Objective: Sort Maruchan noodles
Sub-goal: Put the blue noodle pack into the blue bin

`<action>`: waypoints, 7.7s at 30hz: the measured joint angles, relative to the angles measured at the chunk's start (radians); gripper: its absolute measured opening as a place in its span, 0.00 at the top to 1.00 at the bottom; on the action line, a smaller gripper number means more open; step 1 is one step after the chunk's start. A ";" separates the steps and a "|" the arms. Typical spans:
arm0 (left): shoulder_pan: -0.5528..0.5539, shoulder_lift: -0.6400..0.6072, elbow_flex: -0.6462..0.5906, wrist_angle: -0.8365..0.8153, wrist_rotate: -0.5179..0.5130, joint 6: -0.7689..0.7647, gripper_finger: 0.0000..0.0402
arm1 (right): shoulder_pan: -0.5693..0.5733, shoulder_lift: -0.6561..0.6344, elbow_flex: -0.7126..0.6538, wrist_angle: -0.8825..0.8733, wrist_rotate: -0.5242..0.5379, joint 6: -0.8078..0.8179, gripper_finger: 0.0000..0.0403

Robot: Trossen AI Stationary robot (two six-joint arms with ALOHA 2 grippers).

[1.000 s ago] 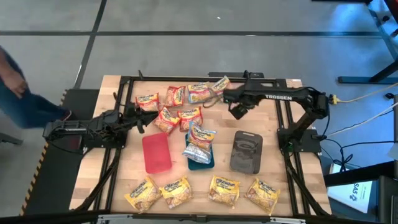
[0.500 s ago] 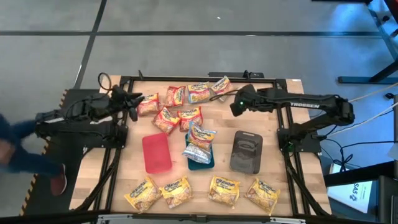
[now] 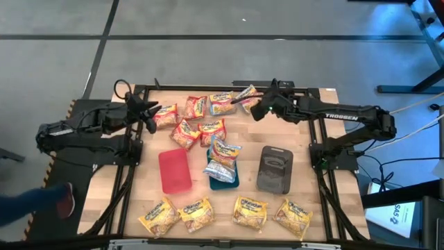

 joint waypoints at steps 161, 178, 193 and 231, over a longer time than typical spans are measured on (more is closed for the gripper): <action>0.000 -0.001 -0.001 0.000 0.089 -0.031 0.75 | -0.512 0.453 0.000 0.190 -0.846 0.220 0.25; 0.000 -0.001 -0.001 0.001 0.108 -0.031 0.75 | -0.509 0.523 0.000 0.307 -0.913 0.253 0.51; 0.000 -0.001 -0.001 0.001 0.108 -0.030 0.75 | -0.509 0.521 0.000 0.302 -0.928 0.227 0.68; 0.000 -0.001 -0.001 0.001 0.105 -0.019 0.75 | -0.508 0.522 0.000 0.299 -0.953 0.223 0.50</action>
